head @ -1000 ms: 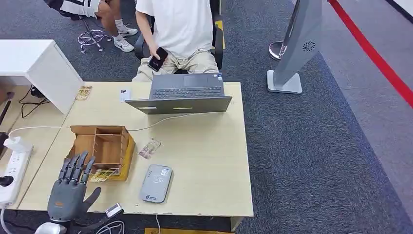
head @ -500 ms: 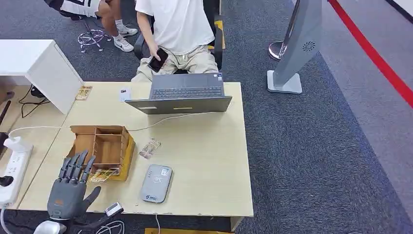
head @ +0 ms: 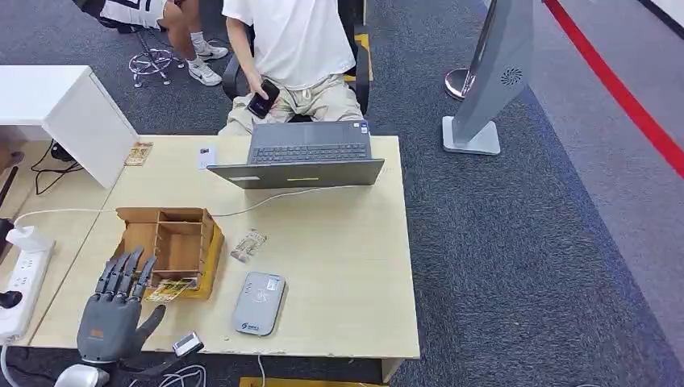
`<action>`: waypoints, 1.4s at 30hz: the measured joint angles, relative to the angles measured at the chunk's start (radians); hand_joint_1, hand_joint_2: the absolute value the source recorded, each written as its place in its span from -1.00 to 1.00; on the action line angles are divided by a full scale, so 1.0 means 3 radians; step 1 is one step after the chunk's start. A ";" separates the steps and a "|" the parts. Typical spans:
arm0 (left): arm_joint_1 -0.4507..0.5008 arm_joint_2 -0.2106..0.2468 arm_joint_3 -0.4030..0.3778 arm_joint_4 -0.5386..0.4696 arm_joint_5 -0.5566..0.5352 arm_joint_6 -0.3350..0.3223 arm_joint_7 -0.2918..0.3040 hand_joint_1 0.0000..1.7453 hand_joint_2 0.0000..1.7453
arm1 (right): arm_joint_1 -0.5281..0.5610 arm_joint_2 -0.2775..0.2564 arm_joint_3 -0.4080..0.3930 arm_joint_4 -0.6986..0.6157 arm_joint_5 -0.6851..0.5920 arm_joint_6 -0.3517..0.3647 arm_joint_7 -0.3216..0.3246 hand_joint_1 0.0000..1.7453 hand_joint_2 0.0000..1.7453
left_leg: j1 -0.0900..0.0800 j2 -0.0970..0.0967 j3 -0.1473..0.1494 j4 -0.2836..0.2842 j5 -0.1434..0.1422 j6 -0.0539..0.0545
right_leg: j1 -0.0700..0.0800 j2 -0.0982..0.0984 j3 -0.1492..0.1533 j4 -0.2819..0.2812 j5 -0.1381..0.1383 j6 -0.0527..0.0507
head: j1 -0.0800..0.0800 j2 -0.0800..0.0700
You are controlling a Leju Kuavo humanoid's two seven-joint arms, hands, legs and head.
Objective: Pass the card to the sensor for recognition and then transmit it.
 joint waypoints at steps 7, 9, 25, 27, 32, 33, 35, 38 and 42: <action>-0.0030 0.0022 -0.0001 0.0058 0.0058 0.0000 -0.0008 1.00 1.00 | 0.0000 0.0000 0.0000 0.0000 -0.0022 0.0011 -0.0005 -1.00 1.00 | 0.0000 0.0000 0.0000 0.0000 0.0000 0.0000 | 0.0000 0.0000 0.0000 0.0000 0.0000 0.0000 | 0.0000 0.0000; -0.0035 0.0032 -0.0003 0.0066 0.0064 0.0000 -0.0008 1.00 1.00 | 0.0000 0.0000 0.0000 0.0000 -0.0032 0.0015 -0.0005 -1.00 1.00 | 0.0000 0.0000 0.0000 0.0000 0.0000 0.0000 | 0.0000 0.0000 0.0000 0.0000 0.0000 0.0000 | 0.0000 0.0000; -0.0071 0.0065 -0.0076 0.0186 0.0111 0.0003 0.0102 1.00 1.00 | 0.0000 -0.0001 0.0000 0.0000 -0.0074 0.0015 0.0008 -1.00 1.00 | 0.0000 0.0000 0.0000 0.0000 0.0000 0.0000 | 0.0000 0.0000 0.0000 0.0000 0.0000 0.0000 | -0.0001 0.0000; -0.0070 0.0058 -0.0087 0.0170 0.0099 0.0004 0.0128 1.00 1.00 | 0.0000 -0.0001 0.0000 0.0000 -0.0080 0.0014 0.0018 -1.00 1.00 | 0.0000 0.0000 0.0000 0.0000 0.0000 0.0000 | 0.0000 0.0000 0.0000 0.0000 0.0000 0.0000 | 0.0000 0.0000; -0.0057 0.0090 -0.0288 -0.0045 0.0069 0.0004 0.0425 1.00 1.00 | 0.0000 -0.0003 -0.0002 0.0000 -0.0104 0.0014 0.0034 -1.00 1.00 | 0.0000 -0.0001 -0.0001 0.0000 0.0001 0.0001 | 0.0000 -0.0001 0.0000 0.0000 0.0001 0.0000 | -0.0001 0.0000; -0.0050 0.0116 -0.0360 -0.0119 0.0064 0.0004 0.0500 1.00 1.00 | 0.0000 -0.0003 -0.0003 0.0000 -0.0107 0.0014 0.0034 -1.00 1.00 | 0.0000 -0.0001 0.0000 0.0000 0.0001 0.0000 | 0.0000 -0.0001 0.0000 0.0000 0.0001 0.0000 | 0.0000 0.0000; -0.0033 0.0189 -0.0523 -0.0315 0.0033 0.0005 0.0682 1.00 1.00 | 0.0001 -0.0003 -0.0006 0.0000 -0.0116 0.0011 0.0036 -1.00 1.00 | 0.0000 0.0000 -0.0001 0.0000 0.0001 0.0000 | 0.0000 -0.0001 0.0000 0.0000 0.0001 0.0000 | 0.0000 0.0000; -0.0026 0.0315 -0.0804 -0.0622 -0.0009 0.0005 0.0935 1.00 1.00 | 0.0001 -0.0003 -0.0009 0.0000 -0.0127 0.0010 0.0037 -1.00 1.00 | 0.0000 0.0000 0.0000 0.0000 0.0001 0.0000 | 0.0000 -0.0001 0.0000 0.0000 0.0001 0.0000 | 0.0000 0.0000; -0.0048 0.0464 -0.1119 -0.1015 -0.0043 0.0004 0.1091 1.00 1.00 | 0.0003 -0.0003 -0.0015 0.0000 -0.0146 0.0000 0.0043 -1.00 1.00 | 0.0000 -0.0001 0.0000 0.0001 0.0001 0.0000 | 0.0000 -0.0001 0.0000 0.0000 0.0001 0.0000 | 0.0000 0.0000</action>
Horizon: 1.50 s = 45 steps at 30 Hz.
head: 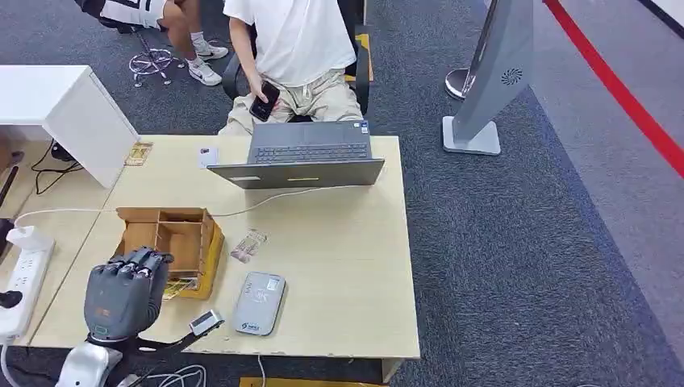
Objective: Pass the card to the sensor for recognition and then transmit it.
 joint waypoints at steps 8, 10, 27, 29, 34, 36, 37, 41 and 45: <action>-0.0069 0.0225 -0.0400 -0.0447 0.0163 -0.0212 0.0132 -1.00 1.00 | 0.0003 0.0000 -0.0018 0.0000 -0.0028 -0.0025 -0.0009 -1.00 1.00 | 0.0000 0.0002 0.0001 0.0000 0.0000 0.0000 | 0.0000 0.0002 0.0000 0.0000 0.0000 0.0000 | 0.0000 0.0000; -0.0067 0.0254 -0.0451 -0.0455 0.0229 -0.0235 0.0166 -1.00 1.00 | 0.0005 0.0000 -0.0020 0.0000 -0.0032 -0.0031 -0.0009 -1.00 1.00 | 0.0000 0.0002 0.0001 0.0000 0.0000 0.0000 | 0.0000 0.0002 0.0000 0.0000 0.0000 0.0000 | 0.0000 0.0000; 0.0210 0.0343 -0.0616 -0.0370 0.0236 -0.0418 0.0435 -1.00 1.00 | 0.0010 0.0000 -0.0083 0.0000 -0.0083 -0.0044 0.0013 -1.00 1.00 | 0.0000 0.0002 -0.0002 0.0000 0.0000 0.0000 | 0.0000 0.0001 0.0000 0.0000 0.0000 0.0000 | 0.0000 0.0000; 0.0245 0.0346 -0.0616 -0.0330 0.0261 -0.0413 0.0473 -1.00 1.00 | 0.0008 0.0000 -0.0083 0.0000 -0.0083 -0.0046 0.0015 -1.00 1.00 | 0.0000 0.0002 -0.0001 0.0000 0.0000 0.0000 | 0.0000 0.0001 0.0000 0.0000 0.0000 0.0000 | -0.0001 0.0000; 0.0325 0.0362 -0.0616 -0.0190 0.0319 -0.0379 0.0540 -1.00 1.00 | 0.0010 0.0000 -0.0088 0.0000 -0.0086 -0.0056 0.0020 -1.00 1.00 | 0.0000 0.0002 -0.0002 0.0000 0.0000 0.0000 | 0.0000 0.0001 0.0000 0.0000 0.0000 0.0000 | -0.0001 0.0000; 0.0362 0.0364 -0.0616 -0.0143 0.0343 -0.0365 0.0548 -1.00 1.00 | 0.0009 0.0000 -0.0090 0.0000 -0.0086 -0.0061 0.0020 -1.00 1.00 | 0.0000 0.0003 -0.0002 0.0000 0.0000 0.0000 | 0.0000 0.0002 0.0000 0.0000 0.0000 0.0000 | -0.0001 0.0000; 0.0377 0.0364 -0.0616 -0.0114 0.0352 -0.0357 0.0563 -1.00 1.00 | 0.0011 0.0000 -0.0093 0.0001 -0.0085 -0.0064 0.0022 -1.00 1.00 | 0.0000 0.0003 -0.0002 0.0000 0.0000 0.0000 | 0.0000 0.0002 0.0000 0.0000 0.0000 0.0000 | 0.0000 0.0000; 0.0393 0.0365 -0.0616 -0.0007 0.0382 -0.0334 0.0603 -1.00 1.00 | 0.0010 0.0000 -0.0095 0.0001 -0.0079 -0.0075 0.0027 -1.00 1.00 | 0.0000 0.0002 -0.0003 0.0000 0.0000 0.0000 | 0.0000 0.0000 0.0000 0.0000 0.0000 0.0000 | 0.0000 0.0000; 0.0393 0.0374 -0.0614 0.0115 0.0392 -0.0257 0.0606 -1.00 1.00 | 0.0011 0.0000 -0.0095 0.0001 -0.0062 -0.0081 0.0027 -1.00 1.00 | 0.0000 0.0001 -0.0003 0.0000 0.0000 0.0000 | 0.0000 0.0000 0.0000 0.0000 0.0000 0.0000 | 0.0000 0.0000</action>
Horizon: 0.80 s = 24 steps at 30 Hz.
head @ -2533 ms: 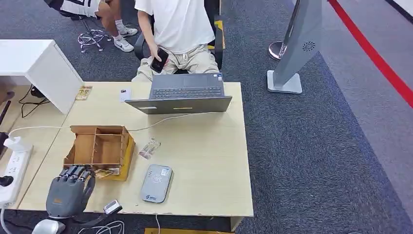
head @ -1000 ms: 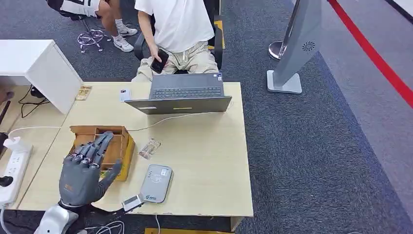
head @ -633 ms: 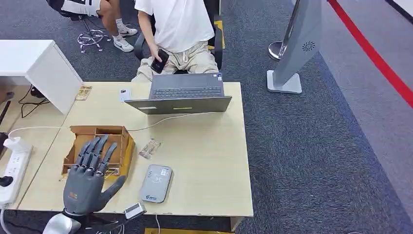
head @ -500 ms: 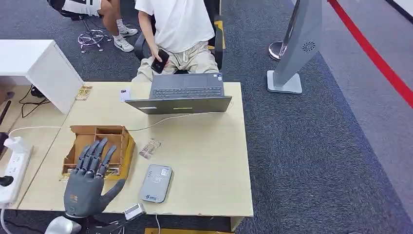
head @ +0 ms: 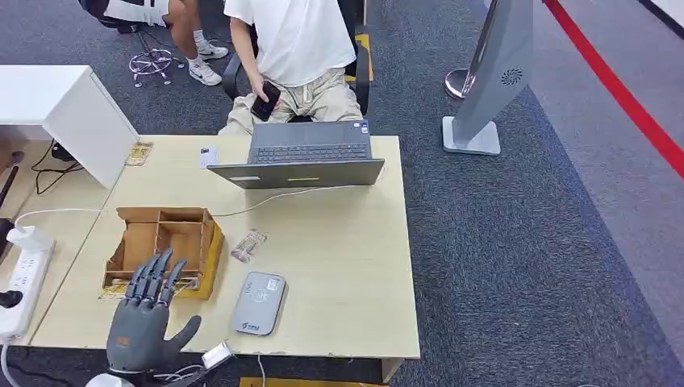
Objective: Pass the card to the sensor for recognition and then transmit it.
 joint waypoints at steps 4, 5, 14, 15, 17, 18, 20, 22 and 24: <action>0.0005 0.0008 0.0061 0.0125 -0.0098 0.0174 0.0000 -1.00 1.00 | 0.0000 0.0000 0.0000 0.0000 0.0030 -0.0001 0.0000 -1.00 1.00 | 0.0000 0.0000 0.0000 0.0000 0.0000 0.0000 | 0.0000 0.0000 0.0000 0.0000 0.0000 0.0000 | 0.0000 0.0000; 0.0012 0.0008 0.0099 0.0144 -0.0127 0.0207 -0.0006 -1.00 1.00 | -0.0001 0.0000 0.0001 0.0000 0.0036 0.0000 -0.0001 -1.00 1.00 | 0.0000 0.0000 0.0000 0.0000 0.0000 0.0000 | 0.0000 0.0000 0.0000 0.0000 0.0000 0.0000 | -0.0001 0.0000; 0.0094 -0.0047 0.0571 0.0258 -0.0186 0.0242 -0.0399 -1.00 1.00 | -0.0005 0.0000 0.0001 0.0000 0.0071 0.0001 -0.0006 -1.00 1.00 | 0.0001 0.0000 -0.0001 0.0000 0.0000 0.0000 | 0.0000 0.0000 0.0000 0.0000 0.0000 0.0000 | -0.0001 0.0000; 0.0094 -0.0070 0.0637 0.0281 -0.0187 0.0242 -0.0466 -1.00 1.00 | -0.0004 0.0000 0.0001 0.0000 0.0072 0.0000 -0.0006 -1.00 1.00 | 0.0001 0.0000 0.0000 0.0000 0.0000 0.0000 | 0.0000 0.0000 0.0000 0.0000 0.0000 0.0000 | 0.0000 0.0000; 0.0095 -0.0103 0.0745 0.0315 -0.0188 0.0242 -0.0552 -1.00 1.00 | -0.0004 0.0000 0.0001 0.0000 0.0079 0.0000 -0.0006 -1.00 1.00 | 0.0001 0.0000 0.0000 0.0000 0.0000 0.0000 | 0.0000 0.0000 0.0000 0.0000 0.0000 0.0000 | 0.0000 0.0000; 0.0094 -0.0121 0.0814 0.0336 -0.0196 0.0242 -0.0593 -1.00 1.00 | -0.0005 0.0000 0.0001 0.0000 0.0080 0.0000 -0.0006 -1.00 1.00 | 0.0001 0.0000 0.0000 0.0000 0.0000 0.0000 | 0.0000 0.0000 0.0000 0.0000 0.0000 0.0000 | -0.0001 0.0000; 0.0090 -0.0167 0.0939 0.0366 -0.0229 0.0242 -0.0726 -1.00 1.00 | -0.0005 0.0000 0.0004 0.0000 0.0095 0.0000 -0.0006 -1.00 1.00 | 0.0001 0.0000 0.0000 0.0000 0.0000 0.0000 | 0.0000 0.0000 0.0000 0.0000 0.0000 0.0000 | -0.0001 0.0000; 0.0082 -0.0220 0.1110 0.0419 -0.0258 0.0242 -0.0867 -1.00 1.00 | -0.0005 0.0000 0.0008 0.0000 0.0102 0.0000 -0.0005 -1.00 1.00 | 0.0001 0.0000 0.0001 0.0000 0.0000 0.0000 | 0.0000 0.0000 0.0000 0.0000 0.0000 0.0000 | 0.0000 0.0000; 0.0066 -0.0263 0.1238 0.0461 -0.0280 0.0243 -0.0958 -1.00 1.00 | -0.0004 0.0000 0.0011 0.0000 0.0106 0.0000 -0.0005 -1.00 1.00 | 0.0001 0.0000 0.0001 0.0000 0.0000 0.0000 | 0.0000 0.0000 0.0000 0.0000 0.0000 0.0000 | 0.0000 0.0000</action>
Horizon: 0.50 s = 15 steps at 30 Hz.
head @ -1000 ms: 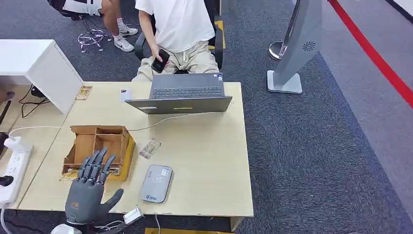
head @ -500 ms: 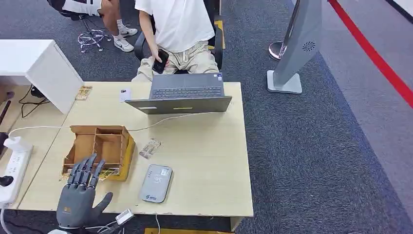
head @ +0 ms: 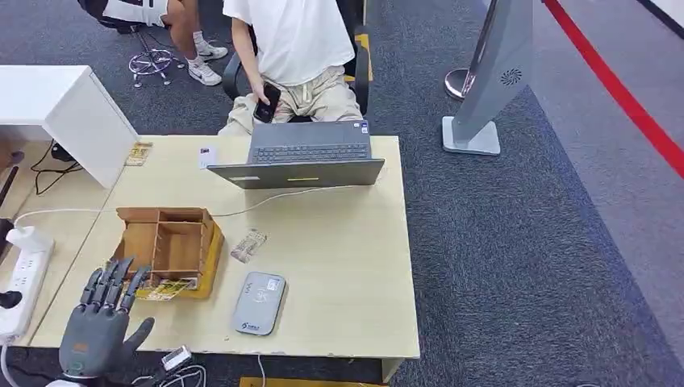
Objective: Pass the card to the sensor for recognition and then transmit it.
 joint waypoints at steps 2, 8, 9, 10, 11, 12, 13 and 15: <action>-0.0039 -0.0048 0.0142 0.0063 -0.0035 0.0000 -0.0098 -1.00 1.00 | -0.0002 0.0000 0.0006 0.0000 0.0005 0.0001 0.0000 -1.00 1.00 | 0.0000 0.0000 0.0000 0.0000 0.0000 0.0000 | 0.0000 0.0000 0.0000 0.0000 0.0000 0.0000 | 0.0000 0.0000; -0.0195 -0.0158 0.0386 0.0249 -0.0175 0.0005 -0.0215 -1.00 1.00 | -0.0004 0.0000 0.0013 0.0000 0.0043 0.0005 0.0000 -1.00 1.00 | 0.0000 -0.0001 -0.0001 0.0000 0.0001 0.0000 | 0.0000 -0.0002 0.0000 0.0000 0.0000 0.0000 | 0.0000 0.0000; -0.0214 -0.0178 0.0406 0.0281 -0.0198 0.0005 -0.0223 -1.00 1.00 | -0.0007 0.0000 0.0014 0.0000 0.0044 0.0008 0.0000 -1.00 1.00 | 0.0000 -0.0001 0.0000 0.0000 0.0002 0.0001 | 0.0000 -0.0001 0.0000 0.0000 0.0000 0.0000 | 0.0001 0.0000; -0.0228 -0.0196 0.0422 0.0304 -0.0215 0.0005 -0.0227 -1.00 1.00 | -0.0010 0.0000 0.0015 0.0000 0.0045 0.0008 0.0000 -1.00 1.00 | 0.0000 0.0000 0.0001 0.0000 0.0002 0.0001 | 0.0000 0.0000 0.0000 0.0000 0.0000 0.0000 | -0.0001 0.0000; -0.0256 -0.0206 0.0425 0.0331 -0.0229 0.0005 -0.0227 -1.00 1.00 | -0.0009 0.0000 0.0017 0.0000 0.0047 0.0008 -0.0001 -1.00 1.00 | -0.0001 0.0000 0.0000 0.0000 0.0002 0.0001 | 0.0000 -0.0001 0.0000 0.0000 0.0001 0.0000 | -0.0001 0.0000; -0.0291 -0.0221 0.0427 0.0355 -0.0246 0.0005 -0.0227 -1.00 1.00 | -0.0008 0.0000 0.0017 0.0000 0.0055 0.0009 -0.0001 -1.00 1.00 | 0.0000 -0.0002 0.0000 0.0000 0.0002 0.0001 | 0.0000 -0.0003 0.0000 0.0000 0.0001 0.0000 | 0.0000 0.0000; -0.0313 -0.0230 0.0427 0.0381 -0.0258 0.0005 -0.0227 -1.00 1.00 | -0.0010 0.0000 0.0018 0.0000 0.0056 0.0011 -0.0005 -1.00 1.00 | 0.0000 -0.0002 0.0000 0.0000 0.0002 0.0001 | 0.0000 -0.0003 0.0000 0.0000 0.0001 0.0000 | 0.0003 0.0000; -0.0355 -0.0258 0.0427 0.0424 -0.0286 0.0006 -0.0227 -1.00 1.00 | -0.0015 0.0000 0.0019 0.0000 0.0061 0.0017 -0.0011 -1.00 1.00 | -0.0001 -0.0002 0.0000 0.0000 0.0002 0.0001 | 0.0000 -0.0002 0.0000 0.0000 0.0001 0.0000 | 0.0000 0.0000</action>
